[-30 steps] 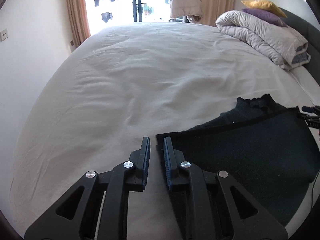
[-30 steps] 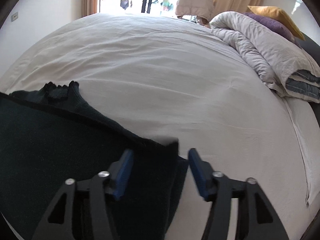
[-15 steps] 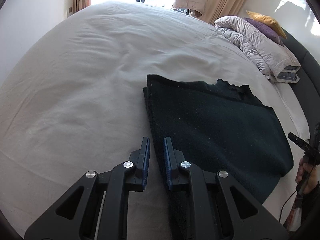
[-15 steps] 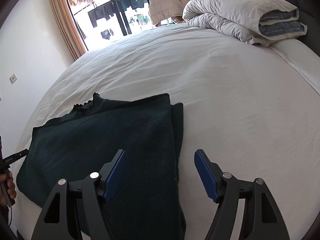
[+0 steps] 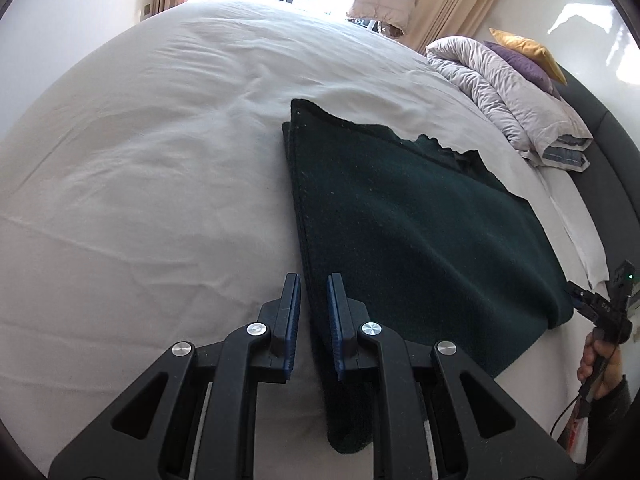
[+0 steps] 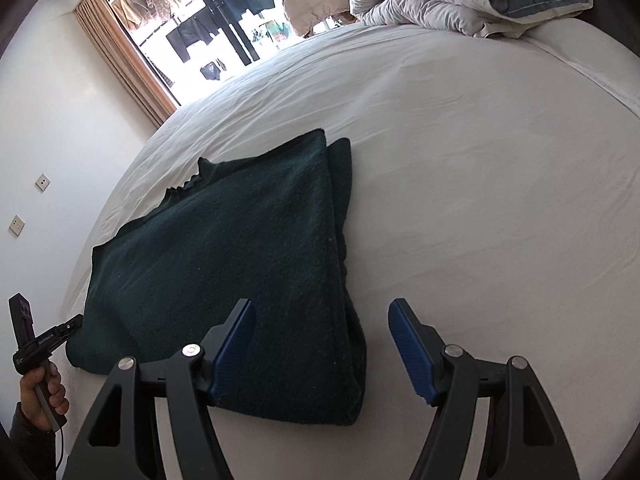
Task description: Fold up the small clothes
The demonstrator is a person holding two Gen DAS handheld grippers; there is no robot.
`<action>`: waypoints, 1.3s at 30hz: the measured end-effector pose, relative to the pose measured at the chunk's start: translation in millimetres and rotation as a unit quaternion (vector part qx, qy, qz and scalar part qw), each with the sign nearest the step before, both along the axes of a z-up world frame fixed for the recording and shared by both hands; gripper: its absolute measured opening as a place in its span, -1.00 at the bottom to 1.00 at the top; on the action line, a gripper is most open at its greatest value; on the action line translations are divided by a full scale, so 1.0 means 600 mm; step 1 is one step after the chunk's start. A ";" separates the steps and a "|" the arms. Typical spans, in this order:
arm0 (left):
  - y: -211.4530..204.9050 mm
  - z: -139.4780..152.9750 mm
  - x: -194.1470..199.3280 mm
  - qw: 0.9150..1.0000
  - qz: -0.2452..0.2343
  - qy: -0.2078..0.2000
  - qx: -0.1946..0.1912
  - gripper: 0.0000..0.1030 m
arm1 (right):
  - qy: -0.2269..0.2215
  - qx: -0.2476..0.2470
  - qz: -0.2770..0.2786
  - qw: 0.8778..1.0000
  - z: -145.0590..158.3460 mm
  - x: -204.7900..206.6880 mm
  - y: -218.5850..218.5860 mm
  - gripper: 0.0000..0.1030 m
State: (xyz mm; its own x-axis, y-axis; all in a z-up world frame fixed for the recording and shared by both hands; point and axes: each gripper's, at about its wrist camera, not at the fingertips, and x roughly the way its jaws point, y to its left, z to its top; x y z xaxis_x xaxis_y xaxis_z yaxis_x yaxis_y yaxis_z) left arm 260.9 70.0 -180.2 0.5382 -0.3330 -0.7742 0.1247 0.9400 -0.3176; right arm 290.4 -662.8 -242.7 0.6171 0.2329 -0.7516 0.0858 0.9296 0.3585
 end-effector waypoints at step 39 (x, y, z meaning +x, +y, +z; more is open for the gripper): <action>-0.010 -0.019 -0.088 0.995 -0.099 0.016 0.006 -0.74 | 0.037 0.018 0.070 0.997 -0.018 0.004 0.016 -0.72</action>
State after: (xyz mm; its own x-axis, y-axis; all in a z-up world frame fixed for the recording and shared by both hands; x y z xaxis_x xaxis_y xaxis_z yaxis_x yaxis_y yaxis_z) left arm 208.0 64.2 -191.3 0.4388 -0.4201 -0.7943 0.2974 0.9021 -0.3128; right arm 293.0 -653.4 -253.3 0.5202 0.3401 -0.7834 -0.0162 0.9211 0.3890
